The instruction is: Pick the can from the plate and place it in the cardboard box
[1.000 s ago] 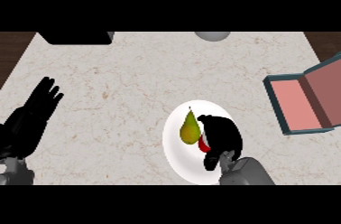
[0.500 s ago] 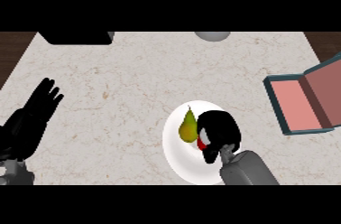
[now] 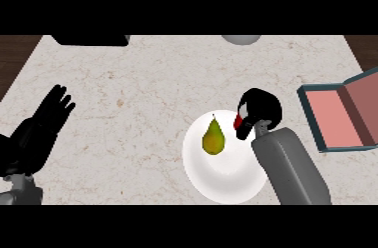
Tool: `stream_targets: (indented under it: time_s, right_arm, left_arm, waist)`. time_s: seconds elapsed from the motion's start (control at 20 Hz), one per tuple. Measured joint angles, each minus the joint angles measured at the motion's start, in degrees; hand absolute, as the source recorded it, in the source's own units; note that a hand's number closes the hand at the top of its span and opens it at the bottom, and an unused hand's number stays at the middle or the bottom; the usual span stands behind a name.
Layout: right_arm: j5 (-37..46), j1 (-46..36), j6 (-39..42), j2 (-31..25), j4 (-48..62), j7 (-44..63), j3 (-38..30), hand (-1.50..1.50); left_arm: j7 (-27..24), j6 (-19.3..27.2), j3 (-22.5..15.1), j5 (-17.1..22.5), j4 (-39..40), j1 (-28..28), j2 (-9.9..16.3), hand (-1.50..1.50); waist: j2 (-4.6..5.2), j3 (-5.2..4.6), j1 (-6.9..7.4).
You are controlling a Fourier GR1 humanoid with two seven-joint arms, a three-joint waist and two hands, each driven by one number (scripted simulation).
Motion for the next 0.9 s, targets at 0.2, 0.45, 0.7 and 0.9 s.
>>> stream_targets:
  time_s: [0.2, 0.45, 0.7, 0.9]
  right_arm:
    - [2.35, -7.85, -5.78, -1.19, 9.87, 2.28, -4.51, 1.5]
    - [5.6, -15.29, -11.5, -1.72, 15.69, 3.49, -5.65, 1.5]
    - [9.2, -19.65, -12.25, -1.6, 11.31, 6.56, -3.38, 1.5]
    - [12.75, -23.94, -11.57, -2.35, 6.67, 11.71, -2.64, 1.5]
  left_arm:
    - [0.43, 0.0, 0.24, -0.06, -0.37, -0.29, 0.31, 0.0]
    - [0.31, -0.05, 0.83, 0.18, 0.39, -0.47, 0.19, 0.0]
    - [0.3, 0.79, 0.71, -0.52, 0.22, 0.38, -0.56, 0.0]
    - [0.56, 0.3, 1.03, -0.17, -0.24, 0.93, -0.22, 0.0]
  waist:
    - [-0.09, 0.0, 0.21]
    - [-0.33, -0.02, -0.25]
    - [-0.76, -0.04, -1.06]
    - [-0.95, -0.06, -1.3]
